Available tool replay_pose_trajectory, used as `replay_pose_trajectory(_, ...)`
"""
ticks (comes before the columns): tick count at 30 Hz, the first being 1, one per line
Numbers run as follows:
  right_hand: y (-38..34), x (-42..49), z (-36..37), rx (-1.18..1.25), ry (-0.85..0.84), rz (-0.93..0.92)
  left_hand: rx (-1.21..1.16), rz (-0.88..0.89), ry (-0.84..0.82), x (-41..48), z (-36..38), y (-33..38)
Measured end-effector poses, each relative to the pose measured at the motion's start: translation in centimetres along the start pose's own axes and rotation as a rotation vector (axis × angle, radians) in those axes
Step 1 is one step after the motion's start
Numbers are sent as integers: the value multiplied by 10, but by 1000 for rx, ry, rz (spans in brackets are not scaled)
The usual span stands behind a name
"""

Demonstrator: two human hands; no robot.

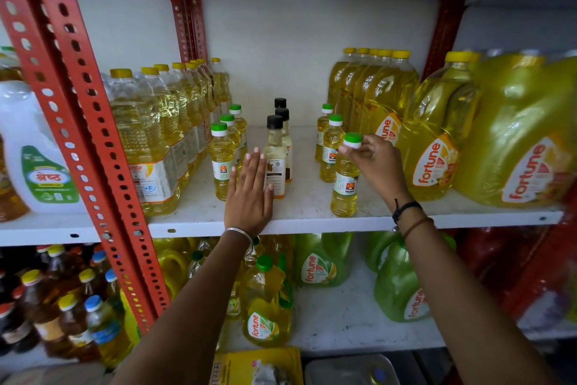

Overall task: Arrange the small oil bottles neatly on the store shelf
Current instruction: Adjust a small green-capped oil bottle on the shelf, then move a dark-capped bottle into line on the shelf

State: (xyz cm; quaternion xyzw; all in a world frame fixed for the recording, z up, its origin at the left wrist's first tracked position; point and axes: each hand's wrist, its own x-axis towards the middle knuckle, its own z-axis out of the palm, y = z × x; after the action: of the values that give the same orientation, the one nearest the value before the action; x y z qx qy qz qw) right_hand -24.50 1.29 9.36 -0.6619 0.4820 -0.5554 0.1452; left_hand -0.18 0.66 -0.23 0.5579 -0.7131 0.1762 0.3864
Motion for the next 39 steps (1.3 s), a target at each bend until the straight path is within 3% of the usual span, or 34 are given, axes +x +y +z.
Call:
replay_pose_trajectory(6,-9,-9,4,-8,125,27,-3,0,30,-7,-15,-11)
replay_pose_trajectory(11,-36,-22,24,-67,382,-215,100,-14,86,-16,-36,-43)
replay_pose_trajectory(17,-51,-24,79,38,180,-237,134,-52,37,-17,-47,-77)
replay_pose_trajectory(24,-46,11,123,206,-77,54,97,-43,22,-17,-42,-89)
replay_pose_trajectory(27,-42,22,128,225,-144,92,97,-40,16,-18,-42,-89)
replay_pose_trajectory(39,-41,25,127,124,-27,120,90,-32,-7,-19,-41,-90)
